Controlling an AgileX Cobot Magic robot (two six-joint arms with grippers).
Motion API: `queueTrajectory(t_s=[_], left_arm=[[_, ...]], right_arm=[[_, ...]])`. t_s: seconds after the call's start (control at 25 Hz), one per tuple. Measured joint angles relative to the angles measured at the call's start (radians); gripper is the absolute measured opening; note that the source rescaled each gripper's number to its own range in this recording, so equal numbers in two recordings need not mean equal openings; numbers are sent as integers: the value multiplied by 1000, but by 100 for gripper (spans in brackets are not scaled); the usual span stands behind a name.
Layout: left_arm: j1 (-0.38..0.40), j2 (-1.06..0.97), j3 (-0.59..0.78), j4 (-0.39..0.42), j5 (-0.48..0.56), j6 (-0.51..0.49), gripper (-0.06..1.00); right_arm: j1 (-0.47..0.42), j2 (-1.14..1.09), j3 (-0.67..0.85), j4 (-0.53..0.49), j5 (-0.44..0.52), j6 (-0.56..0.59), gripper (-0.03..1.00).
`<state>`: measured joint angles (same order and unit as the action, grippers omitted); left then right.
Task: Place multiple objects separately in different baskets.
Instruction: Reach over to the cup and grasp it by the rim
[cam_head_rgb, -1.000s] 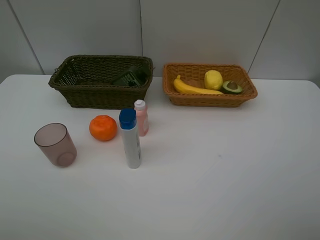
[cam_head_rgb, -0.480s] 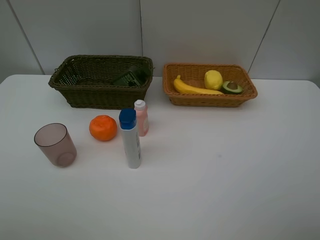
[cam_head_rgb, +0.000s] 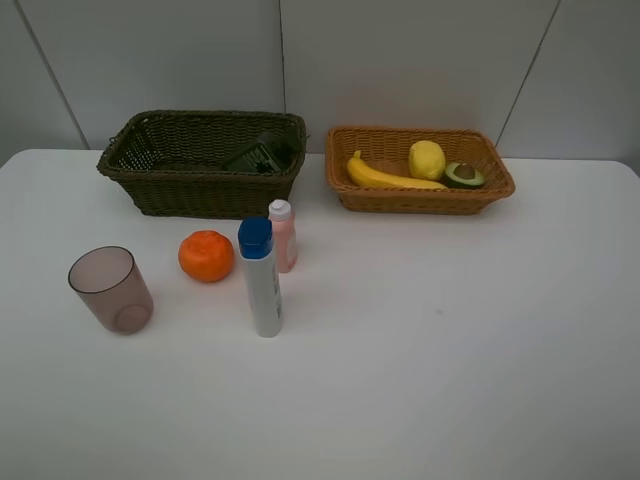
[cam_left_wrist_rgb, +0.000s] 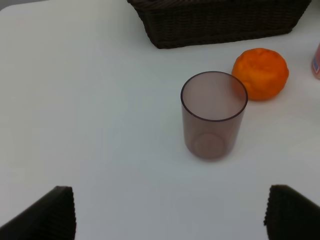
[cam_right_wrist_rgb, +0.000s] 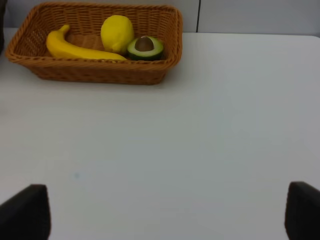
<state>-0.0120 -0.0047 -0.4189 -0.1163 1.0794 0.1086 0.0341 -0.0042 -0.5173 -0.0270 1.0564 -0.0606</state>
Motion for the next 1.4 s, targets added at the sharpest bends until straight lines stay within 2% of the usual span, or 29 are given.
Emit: queueTrajectory(t_s=[1.4], left_arm=[[0,0,0,0,0,0,100]], right_arm=[[0,0,0,-1,-1,4,98]])
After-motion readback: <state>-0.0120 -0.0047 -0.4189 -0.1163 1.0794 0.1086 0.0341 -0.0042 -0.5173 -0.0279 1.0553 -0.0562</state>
